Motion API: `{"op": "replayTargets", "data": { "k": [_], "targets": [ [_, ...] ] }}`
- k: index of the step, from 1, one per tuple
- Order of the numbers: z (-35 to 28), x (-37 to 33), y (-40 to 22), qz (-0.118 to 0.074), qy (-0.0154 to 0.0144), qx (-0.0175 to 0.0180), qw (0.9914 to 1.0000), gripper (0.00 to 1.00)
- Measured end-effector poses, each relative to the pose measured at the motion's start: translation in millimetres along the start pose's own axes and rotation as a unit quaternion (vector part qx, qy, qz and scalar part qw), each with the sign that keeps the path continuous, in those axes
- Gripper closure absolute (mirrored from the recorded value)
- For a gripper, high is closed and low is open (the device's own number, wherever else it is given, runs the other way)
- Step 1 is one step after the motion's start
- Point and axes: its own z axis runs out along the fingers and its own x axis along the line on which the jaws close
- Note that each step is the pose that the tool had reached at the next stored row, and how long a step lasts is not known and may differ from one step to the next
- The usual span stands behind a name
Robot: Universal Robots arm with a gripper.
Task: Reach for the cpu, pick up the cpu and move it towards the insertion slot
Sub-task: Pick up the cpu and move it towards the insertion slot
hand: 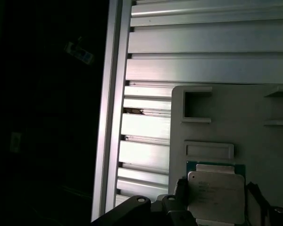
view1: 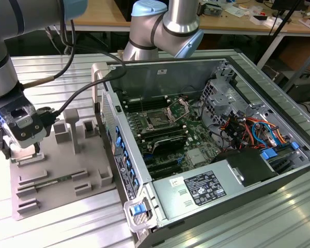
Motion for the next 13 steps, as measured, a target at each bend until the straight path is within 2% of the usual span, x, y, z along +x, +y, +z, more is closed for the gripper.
{"op": "replayTargets", "data": {
  "k": [13],
  "targets": [
    [-7.4,0.0,0.2,0.000,0.0000,0.0000,1.00000,0.45]
  ]
}}
